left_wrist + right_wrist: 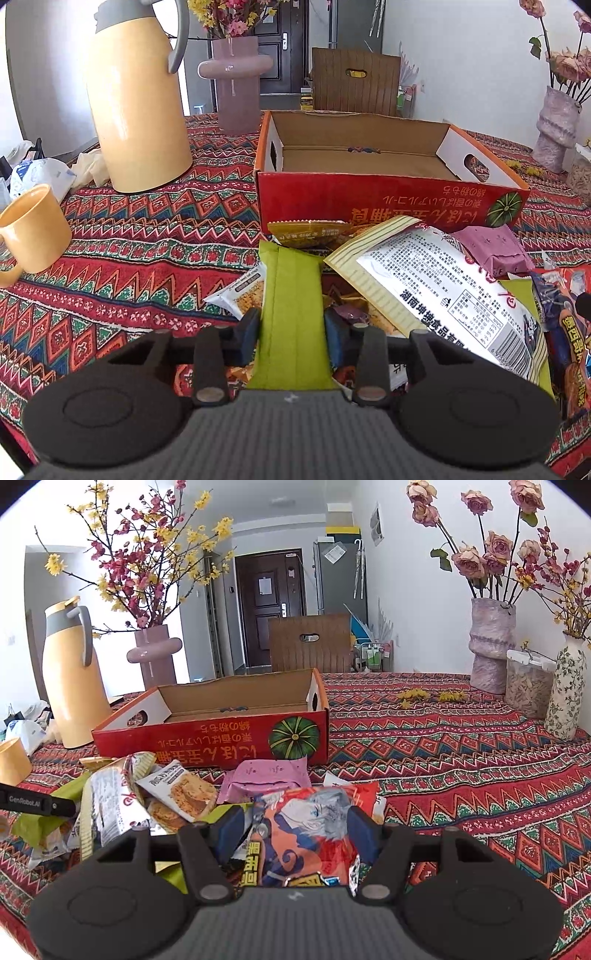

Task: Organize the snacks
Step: 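Lift both held snacks and carry them over the open cardboard box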

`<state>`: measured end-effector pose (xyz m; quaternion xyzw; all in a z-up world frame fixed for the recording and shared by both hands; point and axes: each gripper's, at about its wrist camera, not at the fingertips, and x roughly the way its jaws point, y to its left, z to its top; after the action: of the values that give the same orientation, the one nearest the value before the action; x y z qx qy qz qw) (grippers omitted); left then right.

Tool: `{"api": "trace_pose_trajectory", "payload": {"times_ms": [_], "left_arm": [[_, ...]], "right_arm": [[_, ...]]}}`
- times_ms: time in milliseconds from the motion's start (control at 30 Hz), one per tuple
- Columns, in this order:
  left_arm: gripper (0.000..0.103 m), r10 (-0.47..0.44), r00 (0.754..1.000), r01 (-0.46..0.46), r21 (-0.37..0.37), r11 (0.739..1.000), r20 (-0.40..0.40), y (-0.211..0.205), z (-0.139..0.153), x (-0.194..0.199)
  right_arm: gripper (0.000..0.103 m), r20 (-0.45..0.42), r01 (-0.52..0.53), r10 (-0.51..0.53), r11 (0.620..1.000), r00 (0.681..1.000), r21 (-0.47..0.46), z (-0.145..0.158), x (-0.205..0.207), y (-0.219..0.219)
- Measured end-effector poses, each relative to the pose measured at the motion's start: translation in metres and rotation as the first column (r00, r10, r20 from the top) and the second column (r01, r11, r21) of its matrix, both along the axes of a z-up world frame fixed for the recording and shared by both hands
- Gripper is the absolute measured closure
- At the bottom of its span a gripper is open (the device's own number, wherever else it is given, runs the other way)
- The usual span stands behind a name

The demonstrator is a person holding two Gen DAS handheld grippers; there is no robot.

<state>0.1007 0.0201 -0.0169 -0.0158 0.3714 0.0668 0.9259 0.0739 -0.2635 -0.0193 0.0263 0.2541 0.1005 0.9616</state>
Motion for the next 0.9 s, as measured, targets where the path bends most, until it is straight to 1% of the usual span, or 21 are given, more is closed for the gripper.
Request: {"api": "trace_pose_trajectory", "payload": {"times_ms": [133,167,200,233,267,300,367,467,500,533,733,900], "left_arm": [[0.066,0.003,1.0,-0.003,-0.008,1.0,0.017,0.003,0.004,-0.005],[0.066,0.006,1.0,-0.005,-0.011,1.0,0.019,0.004,0.005,-0.005],[0.066,0.009,1.0,-0.008,-0.015,1.0,0.021,0.006,0.005,-0.006],[0.066,0.01,1.0,-0.01,-0.019,1.0,0.022,0.007,0.005,-0.007],[0.066,0.013,1.0,-0.012,-0.023,1.0,0.024,0.008,0.005,-0.008],[0.066,0.014,1.0,-0.013,-0.026,1.0,0.025,0.009,0.005,-0.009],[0.066,0.014,0.999,-0.013,-0.031,0.999,0.029,0.01,0.005,-0.01],[0.066,0.01,0.999,-0.009,-0.039,0.999,0.033,0.011,0.005,-0.012],[0.066,0.008,0.999,-0.007,-0.042,0.999,0.036,0.012,0.006,-0.013],[0.066,0.008,0.999,-0.006,-0.044,0.999,0.038,0.013,0.006,-0.014],[0.066,0.015,0.998,-0.012,-0.058,0.998,0.06,0.017,0.012,-0.021],[0.068,0.01,0.995,-0.004,-0.067,0.998,0.097,0.017,0.023,-0.028]], "right_arm": [[0.042,-0.01,0.006,-0.006,1.0,1.0,-0.007,-0.001,0.001,0.001],[0.04,-0.011,0.01,-0.01,1.0,1.0,-0.012,-0.001,0.0,0.001],[0.031,-0.015,0.015,-0.016,1.0,1.0,-0.016,-0.002,-0.001,0.001],[0.018,-0.018,0.019,-0.02,1.0,1.0,-0.022,-0.002,-0.002,0.001],[0.014,-0.021,0.021,-0.022,0.999,1.0,-0.032,-0.004,-0.003,0.001],[0.012,-0.026,0.019,-0.02,0.999,0.999,-0.043,-0.006,-0.005,0.003],[0.012,-0.057,0.009,-0.013,0.997,0.998,-0.073,-0.012,-0.005,0.007],[0.019,-0.11,0.014,-0.028,0.992,0.994,-0.124,-0.023,-0.001,0.013],[0.032,-0.12,0.011,-0.027,0.992,0.992,-0.127,-0.025,-0.001,0.014],[0.042,-0.126,0.01,-0.026,0.992,0.992,-0.124,-0.025,-0.001,0.014],[0.044,-0.074,0.025,-0.033,0.994,0.997,-0.109,-0.013,-0.01,0.01],[0.044,-0.039,0.021,-0.025,0.995,0.999,-0.096,0.0,-0.014,0.011]]}}
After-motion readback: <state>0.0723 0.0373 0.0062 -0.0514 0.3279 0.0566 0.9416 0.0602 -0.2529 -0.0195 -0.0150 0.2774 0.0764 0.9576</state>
